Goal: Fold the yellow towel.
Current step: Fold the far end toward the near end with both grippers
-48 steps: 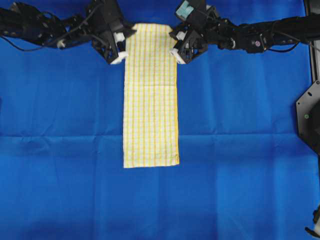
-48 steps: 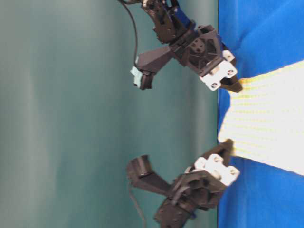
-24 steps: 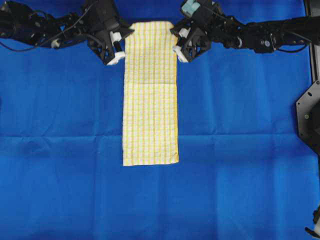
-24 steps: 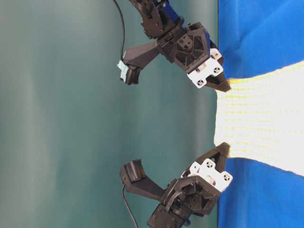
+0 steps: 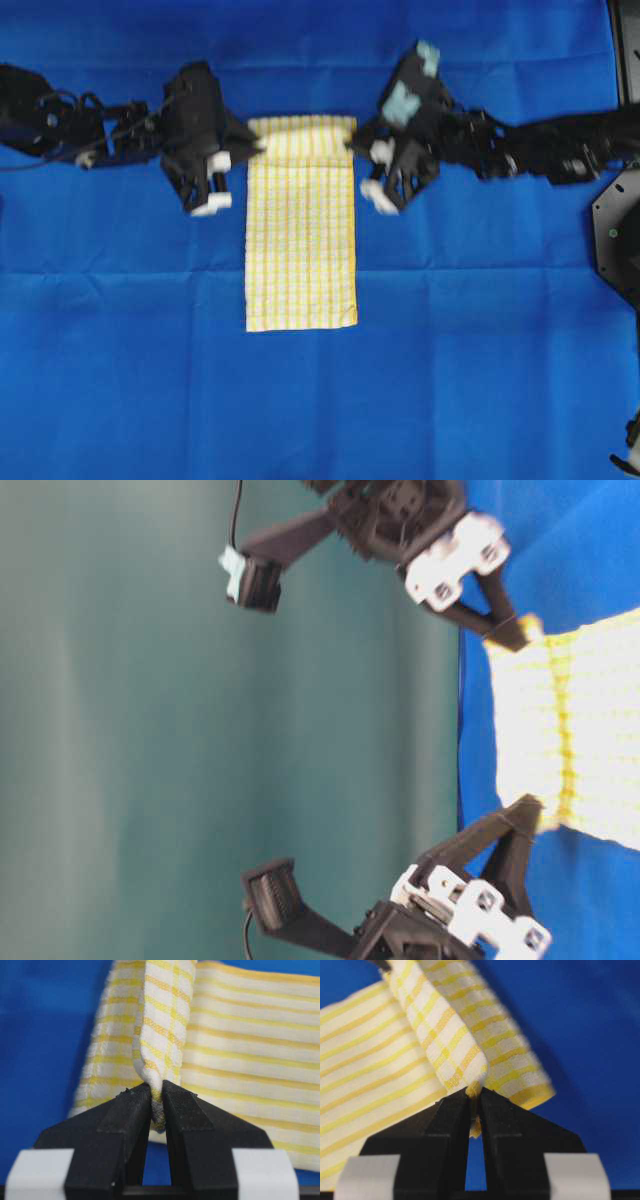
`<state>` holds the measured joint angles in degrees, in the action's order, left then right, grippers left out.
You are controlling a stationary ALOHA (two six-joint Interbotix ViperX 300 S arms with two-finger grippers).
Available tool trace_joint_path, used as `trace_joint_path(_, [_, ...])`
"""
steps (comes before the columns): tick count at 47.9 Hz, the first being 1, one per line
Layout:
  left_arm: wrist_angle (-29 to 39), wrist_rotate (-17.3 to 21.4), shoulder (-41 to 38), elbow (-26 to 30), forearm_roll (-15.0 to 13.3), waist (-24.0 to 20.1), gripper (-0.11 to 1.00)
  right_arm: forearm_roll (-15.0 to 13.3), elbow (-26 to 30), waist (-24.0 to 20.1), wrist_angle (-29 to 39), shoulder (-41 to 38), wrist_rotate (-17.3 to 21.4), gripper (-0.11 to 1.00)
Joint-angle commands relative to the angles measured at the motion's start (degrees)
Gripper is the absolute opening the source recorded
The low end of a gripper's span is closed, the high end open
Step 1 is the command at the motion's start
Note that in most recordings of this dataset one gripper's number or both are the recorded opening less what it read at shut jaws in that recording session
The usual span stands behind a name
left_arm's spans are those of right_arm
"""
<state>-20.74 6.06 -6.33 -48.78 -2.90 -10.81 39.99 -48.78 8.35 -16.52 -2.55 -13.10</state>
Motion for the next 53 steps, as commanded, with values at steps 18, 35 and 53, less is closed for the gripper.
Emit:
trace_joint_path(18, [-0.09,-7.03,1.85,-0.79,-0.18,16.96,0.05,9.23,-1.41,-16.17,-3.08,1.76,0.09,0.05])
trace_joint_path(35, [2.29,-9.93,1.85,0.18,-0.18,21.8,0.05,11.34,0.79,-21.18,-3.25,0.09,0.09,0.05])
trace_joint_path(53, [5.19,-10.11,0.53,2.64,-0.18,22.59,0.05,11.34,2.64,-22.5,-0.79,-2.02,-0.09,0.05])
